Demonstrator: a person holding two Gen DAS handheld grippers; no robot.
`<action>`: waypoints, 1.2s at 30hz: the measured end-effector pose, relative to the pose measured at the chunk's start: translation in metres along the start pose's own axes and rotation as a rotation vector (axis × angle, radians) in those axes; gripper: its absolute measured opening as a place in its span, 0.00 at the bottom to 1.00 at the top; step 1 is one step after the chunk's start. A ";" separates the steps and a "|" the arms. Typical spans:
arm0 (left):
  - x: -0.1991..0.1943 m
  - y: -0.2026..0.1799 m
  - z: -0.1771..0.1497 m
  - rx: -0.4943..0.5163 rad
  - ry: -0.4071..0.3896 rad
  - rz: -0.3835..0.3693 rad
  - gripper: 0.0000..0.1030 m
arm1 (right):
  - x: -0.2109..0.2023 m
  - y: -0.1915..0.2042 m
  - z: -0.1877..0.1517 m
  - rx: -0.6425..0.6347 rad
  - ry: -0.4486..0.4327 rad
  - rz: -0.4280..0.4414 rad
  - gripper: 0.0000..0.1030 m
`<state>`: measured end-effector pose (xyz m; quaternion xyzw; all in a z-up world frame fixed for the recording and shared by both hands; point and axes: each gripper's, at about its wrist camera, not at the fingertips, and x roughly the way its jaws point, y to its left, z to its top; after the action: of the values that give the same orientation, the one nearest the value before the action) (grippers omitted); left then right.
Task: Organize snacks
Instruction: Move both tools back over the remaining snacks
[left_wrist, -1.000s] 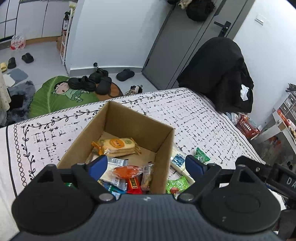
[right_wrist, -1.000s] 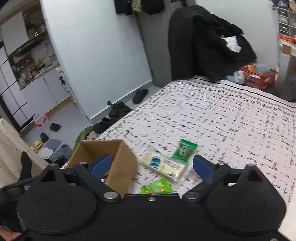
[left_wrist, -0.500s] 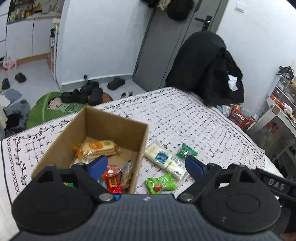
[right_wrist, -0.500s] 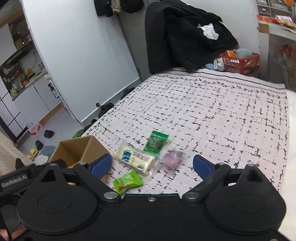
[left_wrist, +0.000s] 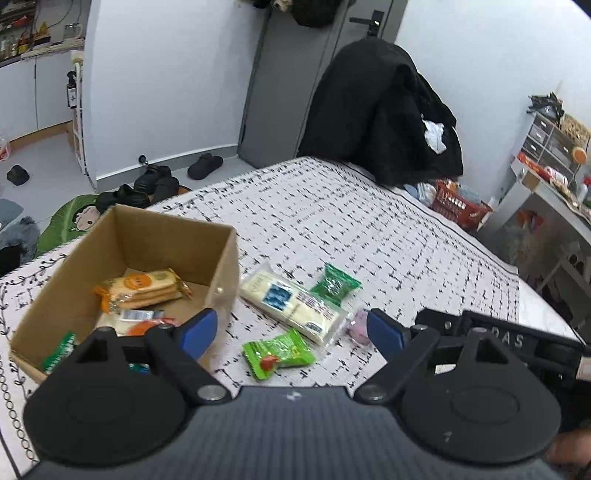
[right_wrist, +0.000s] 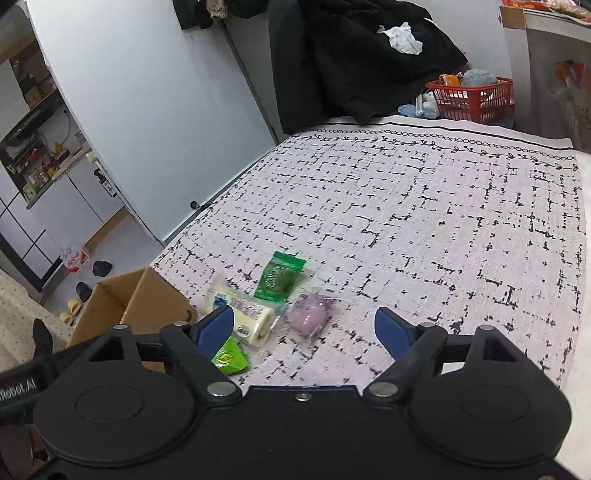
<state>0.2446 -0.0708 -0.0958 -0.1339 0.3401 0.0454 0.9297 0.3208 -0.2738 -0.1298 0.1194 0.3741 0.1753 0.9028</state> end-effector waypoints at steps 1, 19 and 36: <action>0.004 -0.002 -0.001 0.004 0.012 -0.005 0.85 | 0.003 -0.003 0.000 0.004 0.002 0.002 0.81; 0.079 -0.011 -0.022 -0.070 0.111 0.110 0.60 | 0.058 -0.024 0.002 0.013 0.103 0.047 0.66; 0.120 -0.016 -0.043 -0.107 0.133 0.245 0.57 | 0.095 -0.029 0.004 0.001 0.141 0.097 0.66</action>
<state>0.3120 -0.0988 -0.2011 -0.1434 0.4117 0.1678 0.8842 0.3927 -0.2622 -0.1975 0.1254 0.4305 0.2264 0.8647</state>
